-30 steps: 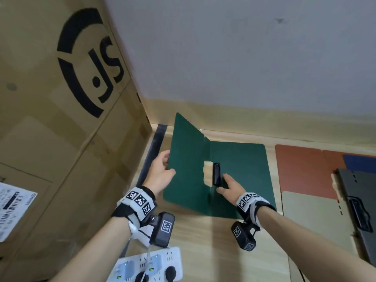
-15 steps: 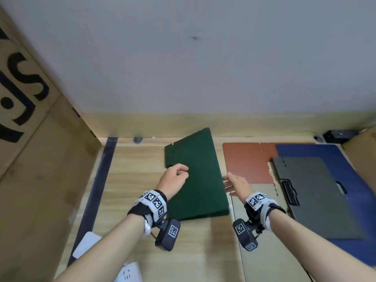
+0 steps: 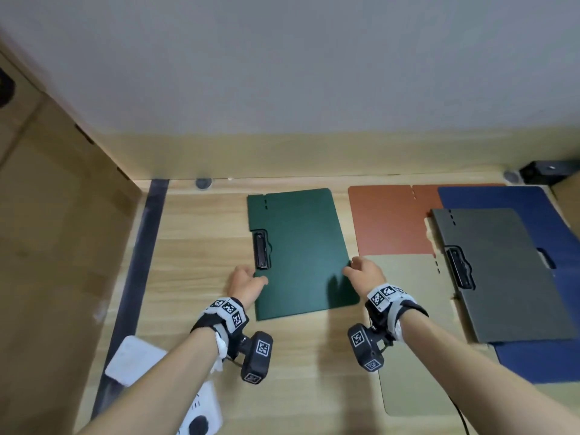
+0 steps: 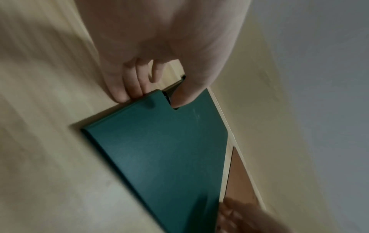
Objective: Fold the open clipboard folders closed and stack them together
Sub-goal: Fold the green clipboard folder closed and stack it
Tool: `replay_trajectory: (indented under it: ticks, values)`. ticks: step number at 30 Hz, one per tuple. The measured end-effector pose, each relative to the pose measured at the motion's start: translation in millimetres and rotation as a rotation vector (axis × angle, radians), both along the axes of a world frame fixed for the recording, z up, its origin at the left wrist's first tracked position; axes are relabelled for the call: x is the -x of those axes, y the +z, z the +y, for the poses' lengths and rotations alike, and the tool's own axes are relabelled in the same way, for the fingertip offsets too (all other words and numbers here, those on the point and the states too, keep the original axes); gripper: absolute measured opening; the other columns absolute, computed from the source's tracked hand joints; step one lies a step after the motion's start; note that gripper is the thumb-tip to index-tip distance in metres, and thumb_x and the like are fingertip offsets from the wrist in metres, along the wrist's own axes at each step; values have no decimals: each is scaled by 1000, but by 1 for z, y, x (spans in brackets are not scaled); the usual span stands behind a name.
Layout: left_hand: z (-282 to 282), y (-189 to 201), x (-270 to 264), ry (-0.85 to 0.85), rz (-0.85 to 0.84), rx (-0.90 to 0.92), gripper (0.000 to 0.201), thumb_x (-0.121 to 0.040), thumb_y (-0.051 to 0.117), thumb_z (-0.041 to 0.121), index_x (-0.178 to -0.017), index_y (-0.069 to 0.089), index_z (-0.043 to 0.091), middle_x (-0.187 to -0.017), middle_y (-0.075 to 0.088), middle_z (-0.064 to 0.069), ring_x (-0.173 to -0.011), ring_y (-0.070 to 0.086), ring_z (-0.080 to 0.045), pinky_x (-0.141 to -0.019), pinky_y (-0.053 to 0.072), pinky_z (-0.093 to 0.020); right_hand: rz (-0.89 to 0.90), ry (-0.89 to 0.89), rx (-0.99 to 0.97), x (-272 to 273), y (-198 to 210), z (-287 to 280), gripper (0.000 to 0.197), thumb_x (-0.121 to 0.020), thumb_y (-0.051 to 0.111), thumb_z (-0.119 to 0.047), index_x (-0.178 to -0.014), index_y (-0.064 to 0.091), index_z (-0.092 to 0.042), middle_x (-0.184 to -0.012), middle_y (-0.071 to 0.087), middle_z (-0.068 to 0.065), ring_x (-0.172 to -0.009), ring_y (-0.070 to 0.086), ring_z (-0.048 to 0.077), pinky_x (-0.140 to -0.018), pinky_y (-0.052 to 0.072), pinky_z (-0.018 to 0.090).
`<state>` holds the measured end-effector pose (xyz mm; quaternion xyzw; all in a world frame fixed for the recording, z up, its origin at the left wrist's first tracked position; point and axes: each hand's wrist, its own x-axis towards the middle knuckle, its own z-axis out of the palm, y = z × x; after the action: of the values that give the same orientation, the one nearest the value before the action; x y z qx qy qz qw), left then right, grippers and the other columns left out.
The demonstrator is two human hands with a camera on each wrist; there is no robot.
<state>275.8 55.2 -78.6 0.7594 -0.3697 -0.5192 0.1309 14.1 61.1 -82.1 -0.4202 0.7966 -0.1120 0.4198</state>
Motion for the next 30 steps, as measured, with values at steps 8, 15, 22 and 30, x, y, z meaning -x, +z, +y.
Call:
replay_trajectory:
  ticks: [8,15,22,30]
  values:
    - [-5,-4,6,213,137,16,59,-92,59,12,-144,34,1,-143,46,-16,-130,47,-35,-110,38,-47,-189,-152,-14,-3,-14,11,28,-86,68,-27,-108,54,-18,-99,60,3,-95,58,24,-90,45,32]
    - [14,10,49,231,167,146,57,-95,60,19,-146,37,8,-152,38,-9,-139,37,-30,-116,31,-49,-200,-144,40,54,-9,19,32,-78,74,-39,-78,56,-13,-91,72,12,-87,68,29,-84,53,37]
    - [21,9,173,142,267,131,71,-80,69,40,-140,45,10,-147,47,-10,-133,47,-29,-110,39,-51,-53,-179,129,179,21,22,39,-83,73,-31,-114,59,-13,-100,61,0,-100,60,22,-95,43,30]
    - [42,24,313,-25,310,85,47,-92,59,-2,-137,46,-5,-137,54,-18,-130,50,-28,-105,40,-31,90,-249,140,320,26,45,37,-87,69,-17,-119,59,-3,-116,65,15,-111,59,32,-95,41,33]
